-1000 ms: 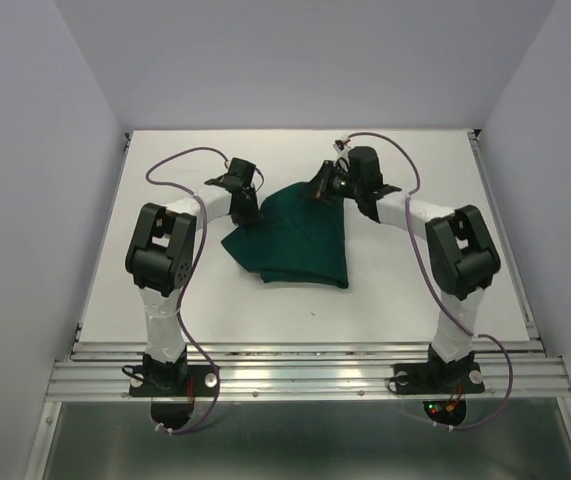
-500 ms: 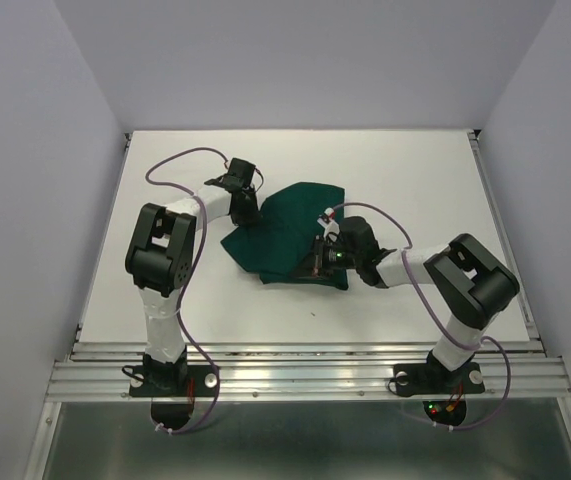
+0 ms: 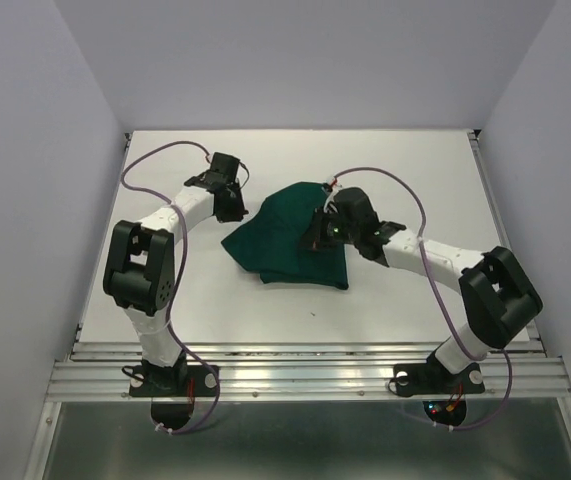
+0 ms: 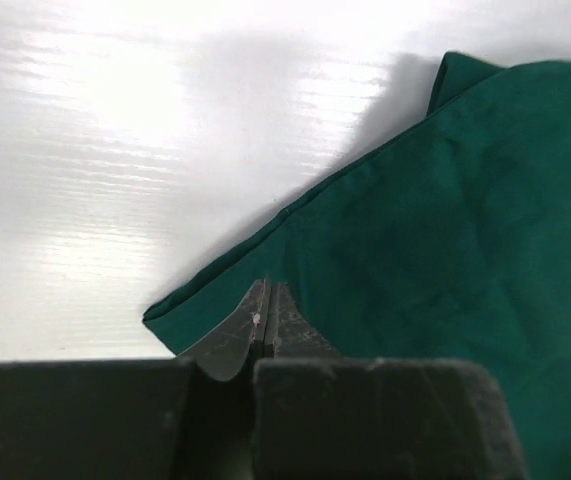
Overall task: Prepare the surgical pack
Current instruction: Pack the surgical kit at the center of the board.
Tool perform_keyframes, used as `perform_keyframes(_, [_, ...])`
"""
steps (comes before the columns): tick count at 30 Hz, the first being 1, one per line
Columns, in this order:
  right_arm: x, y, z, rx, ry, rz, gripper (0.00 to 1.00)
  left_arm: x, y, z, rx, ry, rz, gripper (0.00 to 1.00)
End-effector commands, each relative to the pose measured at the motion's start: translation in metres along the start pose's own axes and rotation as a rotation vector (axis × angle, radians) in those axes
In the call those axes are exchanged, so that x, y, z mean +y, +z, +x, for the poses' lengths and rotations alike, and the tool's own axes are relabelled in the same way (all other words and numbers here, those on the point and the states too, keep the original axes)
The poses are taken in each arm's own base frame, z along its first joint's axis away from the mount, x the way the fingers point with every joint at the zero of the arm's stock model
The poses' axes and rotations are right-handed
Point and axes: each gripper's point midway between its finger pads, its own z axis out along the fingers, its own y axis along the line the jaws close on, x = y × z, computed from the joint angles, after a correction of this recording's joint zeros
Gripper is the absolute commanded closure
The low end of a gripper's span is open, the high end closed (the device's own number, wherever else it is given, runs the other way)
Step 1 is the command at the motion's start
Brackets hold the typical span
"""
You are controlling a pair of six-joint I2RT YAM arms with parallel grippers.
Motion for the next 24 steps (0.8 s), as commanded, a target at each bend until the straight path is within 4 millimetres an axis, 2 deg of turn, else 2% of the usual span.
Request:
perform_keyframes(1, [0.004,-0.004,-0.042,-0.086,-0.133,0.212,0.82,0.008,-0.022,-0.012,-0.049,-0.017,0.013,1.00])
perform_keyframes(2, [0.000,-0.002,-0.051,-0.114,-0.146,0.274,0.80,0.008,-0.021,-0.010,-0.045,-0.024,0.022,1.00])
perform_keyframes(3, [-0.010,0.006,-0.043,-0.082,-0.156,0.342,0.61,-0.001,-0.019,-0.001,-0.016,-0.030,0.084,1.00])
perform_keyframes(4, [-0.009,0.009,-0.046,-0.089,-0.163,0.369,0.51,-0.006,-0.018,0.003,-0.004,-0.035,0.115,1.00])
perform_keyframes(5, [-0.010,0.014,-0.056,-0.112,-0.165,0.421,0.41,-0.020,-0.016,0.014,0.022,-0.049,0.204,1.00])
perform_keyframes(6, [-0.006,0.012,-0.066,-0.138,-0.167,0.425,0.41,-0.022,-0.015,0.027,0.063,-0.061,0.228,1.00])
perform_keyframes(7, [-0.004,0.018,-0.065,-0.138,-0.167,0.432,0.41,-0.029,-0.017,0.025,0.043,-0.070,0.267,1.00])
perform_keyframes(8, [-0.002,0.018,-0.073,-0.171,-0.158,0.441,0.41,-0.035,-0.017,0.032,0.057,-0.072,0.292,1.00])
perform_keyframes(9, [-0.002,0.019,-0.077,-0.187,-0.152,0.444,0.41,-0.034,-0.015,0.044,0.080,-0.073,0.292,1.00])
perform_keyframes(10, [0.003,0.018,-0.077,-0.205,-0.139,0.438,0.41,-0.037,-0.016,0.047,0.078,-0.074,0.303,1.00])
perform_keyframes(11, [0.001,0.017,-0.080,-0.229,-0.134,0.446,0.41,-0.042,-0.015,0.060,0.102,-0.059,0.310,1.00])
perform_keyframes(13, [0.002,0.013,-0.082,-0.245,-0.134,0.443,0.45,-0.052,-0.015,0.069,0.112,-0.055,0.331,1.00])
perform_keyframes(16, [-0.005,0.009,-0.081,-0.268,-0.112,0.473,0.57,-0.072,-0.011,0.093,0.152,-0.038,0.366,1.00])
perform_keyframes(20, [-0.008,-0.002,-0.081,-0.295,-0.084,0.495,0.59,-0.100,-0.008,0.114,0.187,-0.041,0.429,1.00])
perform_keyframes(24, [-0.009,-0.003,-0.077,-0.234,-0.144,0.509,0.59,-0.126,-0.009,0.139,0.236,-0.011,0.488,1.00])
